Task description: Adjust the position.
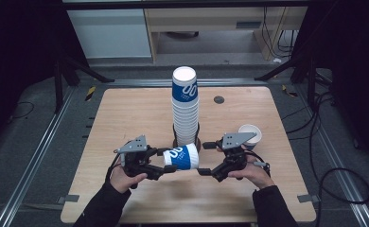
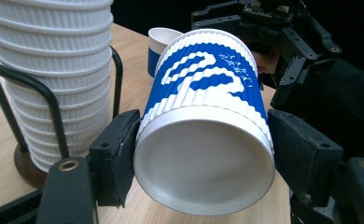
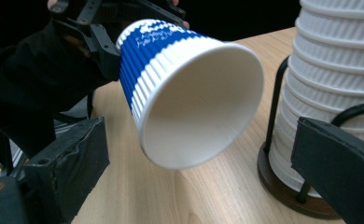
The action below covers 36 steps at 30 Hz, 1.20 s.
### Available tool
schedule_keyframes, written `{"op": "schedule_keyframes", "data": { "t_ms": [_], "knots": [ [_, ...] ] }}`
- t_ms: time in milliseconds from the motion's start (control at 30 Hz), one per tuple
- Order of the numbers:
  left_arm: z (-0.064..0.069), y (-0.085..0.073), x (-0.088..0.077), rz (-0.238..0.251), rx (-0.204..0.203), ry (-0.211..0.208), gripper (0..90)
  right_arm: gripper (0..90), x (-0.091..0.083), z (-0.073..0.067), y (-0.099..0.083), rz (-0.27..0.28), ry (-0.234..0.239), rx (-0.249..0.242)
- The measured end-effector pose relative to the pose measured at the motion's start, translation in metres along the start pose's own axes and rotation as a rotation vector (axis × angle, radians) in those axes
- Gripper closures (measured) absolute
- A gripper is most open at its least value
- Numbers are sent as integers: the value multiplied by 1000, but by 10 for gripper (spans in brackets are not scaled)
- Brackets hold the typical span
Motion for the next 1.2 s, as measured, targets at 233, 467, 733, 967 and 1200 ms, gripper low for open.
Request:
{"op": "schedule_keyframes", "data": {
  "t_ms": [233,467,733,967,1200],
  "knots": [
    [1,-1,3,4,-1,-18,278,42,4,-1,0,18,32,8],
    [4,-2,8,6,3,-49,278,45,8,-1,-2,25,49,19],
    [7,-4,11,2,11,-75,278,54,15,-3,-4,19,77,19],
    [8,-5,12,1,18,-91,278,85,20,-4,-5,38,110,21],
    [8,-6,13,-9,17,-101,279,113,22,-6,-7,47,138,19]
  ]
}}
Point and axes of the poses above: each handheld gripper's, and its own axes: x roughly forward along the jaws, y roughly out of its top, z roughly to its right, the point moved 4 cm from there along x, roughly forward along the jaws, and after that the axes turned 9 degrees about -x, right-handed, at the moved point
